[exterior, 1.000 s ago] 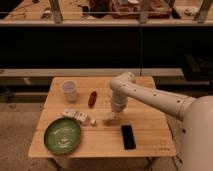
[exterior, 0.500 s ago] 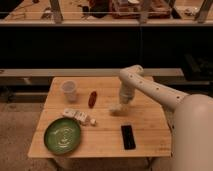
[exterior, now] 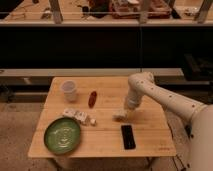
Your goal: Wipe the white sponge on the table
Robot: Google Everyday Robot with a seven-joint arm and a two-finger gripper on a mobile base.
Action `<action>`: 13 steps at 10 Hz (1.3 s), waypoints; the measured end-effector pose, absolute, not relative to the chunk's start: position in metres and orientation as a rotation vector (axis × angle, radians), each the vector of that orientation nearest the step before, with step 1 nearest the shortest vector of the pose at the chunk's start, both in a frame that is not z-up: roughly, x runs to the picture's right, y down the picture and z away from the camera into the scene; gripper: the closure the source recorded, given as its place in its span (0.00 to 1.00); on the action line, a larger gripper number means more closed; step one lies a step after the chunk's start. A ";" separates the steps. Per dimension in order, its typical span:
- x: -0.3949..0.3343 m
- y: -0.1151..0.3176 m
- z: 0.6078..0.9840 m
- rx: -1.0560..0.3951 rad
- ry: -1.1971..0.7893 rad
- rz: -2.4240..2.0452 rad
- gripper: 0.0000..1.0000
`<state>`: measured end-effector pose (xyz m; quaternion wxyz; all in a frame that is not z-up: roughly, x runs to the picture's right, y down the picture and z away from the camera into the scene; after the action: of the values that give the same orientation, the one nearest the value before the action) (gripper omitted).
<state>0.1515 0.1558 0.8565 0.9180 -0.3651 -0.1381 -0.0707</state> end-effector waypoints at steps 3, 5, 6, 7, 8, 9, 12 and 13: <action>0.193 0.171 0.844 -0.732 -0.286 -0.080 0.97; 0.228 0.158 0.838 -0.682 -0.257 -0.016 0.97; 0.240 0.148 0.834 -0.659 -0.242 0.004 0.97; 0.248 0.128 0.832 -0.629 -0.225 0.023 0.97; 0.251 0.111 0.837 -0.610 -0.212 0.037 0.97; 0.255 0.100 0.845 -0.607 -0.199 0.046 0.97; 0.261 0.072 0.893 -0.605 -0.163 0.087 0.97; 0.262 0.065 0.913 -0.606 -0.152 0.094 0.97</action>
<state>0.2622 0.0646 0.9133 0.9506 -0.2979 -0.0746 0.0464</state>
